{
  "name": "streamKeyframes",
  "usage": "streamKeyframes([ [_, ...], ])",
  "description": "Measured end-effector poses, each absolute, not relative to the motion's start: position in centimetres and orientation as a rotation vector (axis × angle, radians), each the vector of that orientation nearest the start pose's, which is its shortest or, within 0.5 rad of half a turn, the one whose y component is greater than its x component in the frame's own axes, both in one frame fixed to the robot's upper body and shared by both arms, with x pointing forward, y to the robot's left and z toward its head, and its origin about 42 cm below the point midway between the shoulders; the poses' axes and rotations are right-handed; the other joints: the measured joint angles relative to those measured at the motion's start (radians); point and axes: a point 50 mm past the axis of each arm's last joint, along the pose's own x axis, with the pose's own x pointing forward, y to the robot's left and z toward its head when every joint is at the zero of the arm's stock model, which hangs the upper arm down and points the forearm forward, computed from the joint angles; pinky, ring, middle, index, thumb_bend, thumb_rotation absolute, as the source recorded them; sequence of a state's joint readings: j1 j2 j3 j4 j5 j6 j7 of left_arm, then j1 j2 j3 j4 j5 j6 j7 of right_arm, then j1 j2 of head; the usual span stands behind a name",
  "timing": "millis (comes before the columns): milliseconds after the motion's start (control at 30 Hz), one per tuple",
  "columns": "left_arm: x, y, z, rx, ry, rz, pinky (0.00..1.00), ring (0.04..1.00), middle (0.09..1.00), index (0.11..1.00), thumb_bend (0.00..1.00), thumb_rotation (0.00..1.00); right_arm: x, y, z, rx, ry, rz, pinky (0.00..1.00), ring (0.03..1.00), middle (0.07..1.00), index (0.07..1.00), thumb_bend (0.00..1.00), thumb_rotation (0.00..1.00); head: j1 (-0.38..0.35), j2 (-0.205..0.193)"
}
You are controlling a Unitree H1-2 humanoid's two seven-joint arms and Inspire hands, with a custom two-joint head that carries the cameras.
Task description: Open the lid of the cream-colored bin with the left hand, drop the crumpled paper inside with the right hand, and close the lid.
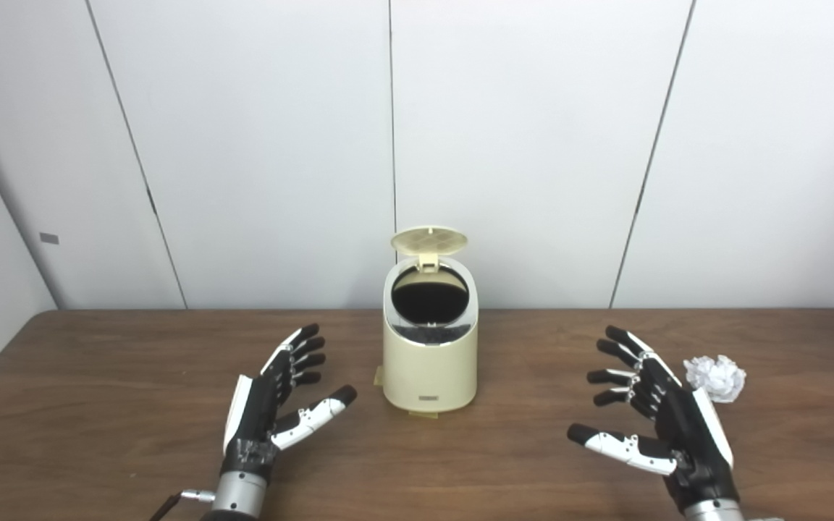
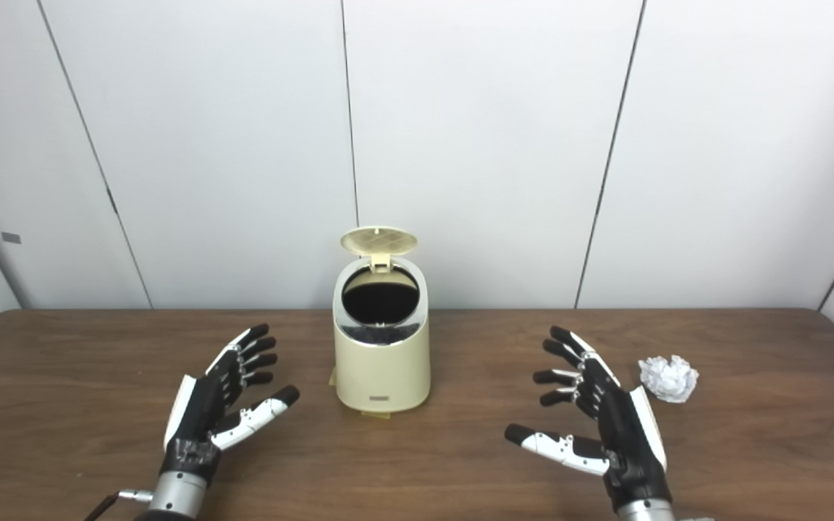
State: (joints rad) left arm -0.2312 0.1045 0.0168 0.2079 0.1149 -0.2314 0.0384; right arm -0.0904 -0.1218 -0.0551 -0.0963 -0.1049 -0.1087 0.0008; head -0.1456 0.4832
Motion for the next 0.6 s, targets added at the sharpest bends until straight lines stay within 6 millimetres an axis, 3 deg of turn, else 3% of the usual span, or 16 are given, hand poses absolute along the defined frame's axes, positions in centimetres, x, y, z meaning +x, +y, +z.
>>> streamKeyframes([
  [100,35.9,23.6,12.8,0.202,-0.260,-0.010,0.68,0.771,0.820,0.866,0.80,0.27,31.1,-26.2,16.6,-0.320,-0.280,-0.036,0.37,0.495,0.708,0.778,0.76,0.19,-0.077,-0.011],
  [200,36.2,24.5,12.8,0.200,-0.271,-0.009,0.68,0.770,0.818,0.859,0.80,0.23,32.0,-27.7,19.3,-0.504,-0.281,-0.041,0.37,0.499,0.665,0.724,0.75,0.22,-0.137,-0.026],
  [367,36.7,25.8,12.7,0.201,-0.265,-0.013,0.70,0.787,0.827,0.864,0.78,0.17,34.6,-31.0,24.3,-0.799,-0.339,-0.048,0.49,0.576,0.651,0.667,0.80,0.13,-0.199,-0.044],
  [600,36.8,26.2,12.8,0.202,-0.283,-0.027,0.71,0.790,0.839,0.877,0.76,0.16,35.8,-33.6,26.5,-0.969,-0.282,-0.101,0.45,0.579,0.671,0.678,0.79,0.05,-0.269,-0.057],
])
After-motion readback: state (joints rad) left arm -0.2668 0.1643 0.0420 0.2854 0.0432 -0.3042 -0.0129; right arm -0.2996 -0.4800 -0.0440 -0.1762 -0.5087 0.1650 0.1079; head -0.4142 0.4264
